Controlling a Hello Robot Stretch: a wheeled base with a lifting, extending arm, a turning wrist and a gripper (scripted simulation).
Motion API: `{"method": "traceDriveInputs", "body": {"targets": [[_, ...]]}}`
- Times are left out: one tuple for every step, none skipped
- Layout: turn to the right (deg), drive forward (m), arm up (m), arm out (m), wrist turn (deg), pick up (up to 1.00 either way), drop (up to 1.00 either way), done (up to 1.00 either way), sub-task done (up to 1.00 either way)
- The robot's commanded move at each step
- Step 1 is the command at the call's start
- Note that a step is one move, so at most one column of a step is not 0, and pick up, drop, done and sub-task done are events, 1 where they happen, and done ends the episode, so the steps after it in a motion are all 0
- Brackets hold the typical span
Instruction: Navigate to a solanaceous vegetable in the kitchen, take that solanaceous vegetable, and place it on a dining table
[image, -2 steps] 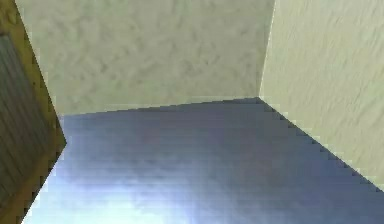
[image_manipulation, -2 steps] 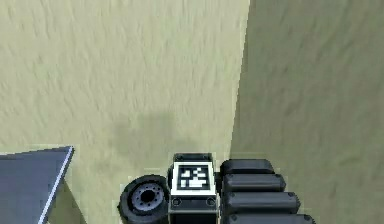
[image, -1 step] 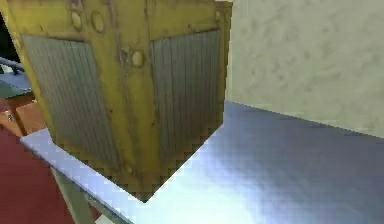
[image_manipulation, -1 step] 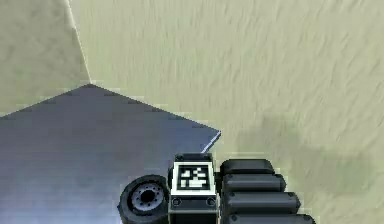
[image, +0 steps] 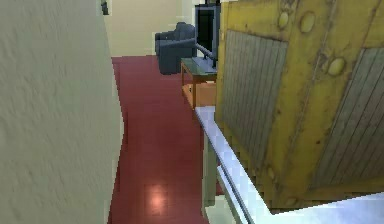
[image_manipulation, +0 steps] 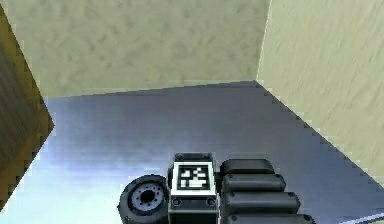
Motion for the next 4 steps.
{"method": "traceDriveInputs", "body": {"targets": [[-9.0,0.00,0.00,0.00,0.0,0.00,0.00,0.00,0.00],[0.0,0.15,0.00,0.00,0.0,0.00,0.00,0.00,0.00],[-12.0,0.00,0.00,0.00,0.0,0.00,0.00,0.00,0.00],[0.0,0.00,0.00,0.26,0.0,0.00,0.00,0.00,0.00]]}}
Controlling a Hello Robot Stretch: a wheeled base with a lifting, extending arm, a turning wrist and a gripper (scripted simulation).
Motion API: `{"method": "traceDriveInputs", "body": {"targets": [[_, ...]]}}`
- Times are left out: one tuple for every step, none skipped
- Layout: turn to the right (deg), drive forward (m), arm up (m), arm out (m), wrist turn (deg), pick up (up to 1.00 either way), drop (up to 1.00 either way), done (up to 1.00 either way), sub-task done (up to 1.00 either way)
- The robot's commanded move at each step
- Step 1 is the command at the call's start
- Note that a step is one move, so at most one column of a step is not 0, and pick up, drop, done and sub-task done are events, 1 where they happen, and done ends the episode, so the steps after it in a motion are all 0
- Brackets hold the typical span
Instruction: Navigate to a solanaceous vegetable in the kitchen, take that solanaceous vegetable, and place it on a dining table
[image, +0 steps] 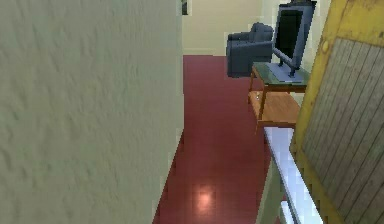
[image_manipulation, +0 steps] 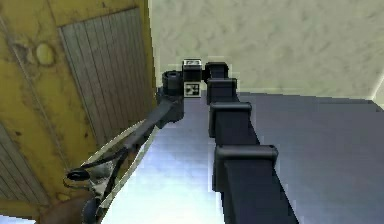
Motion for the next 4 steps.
{"method": "traceDriveInputs", "body": {"targets": [[0.0,0.00,0.00,0.00,45.0,0.00,0.00,0.00,0.00],[0.0,0.00,0.00,0.00,45.0,0.00,0.00,0.00,0.00],[0.0,0.00,0.00,0.00,42.0,0.00,0.00,0.00,0.00],[0.0,0.00,-0.18,0.00,0.0,0.00,0.00,0.00,0.00]]}}
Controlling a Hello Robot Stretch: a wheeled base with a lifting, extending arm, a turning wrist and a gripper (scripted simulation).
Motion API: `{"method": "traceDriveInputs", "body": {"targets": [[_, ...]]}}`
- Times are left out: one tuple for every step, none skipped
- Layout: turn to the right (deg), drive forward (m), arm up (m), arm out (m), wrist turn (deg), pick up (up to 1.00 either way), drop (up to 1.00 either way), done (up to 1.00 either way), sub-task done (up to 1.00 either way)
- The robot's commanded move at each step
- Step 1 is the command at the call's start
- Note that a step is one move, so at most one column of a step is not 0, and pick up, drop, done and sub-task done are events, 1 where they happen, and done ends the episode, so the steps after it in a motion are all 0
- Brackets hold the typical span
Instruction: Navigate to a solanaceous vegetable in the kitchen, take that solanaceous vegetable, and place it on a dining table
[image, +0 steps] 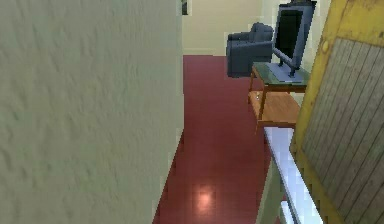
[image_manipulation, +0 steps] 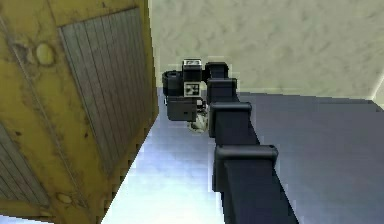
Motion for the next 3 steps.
{"method": "traceDriveInputs", "body": {"targets": [[0.0,0.00,0.00,0.00,0.0,0.00,1.00,0.00,0.00],[0.0,0.00,0.00,-0.10,0.0,0.00,0.00,0.00,0.00],[0.0,0.00,0.00,0.00,0.0,0.00,0.00,1.00,0.00]]}}
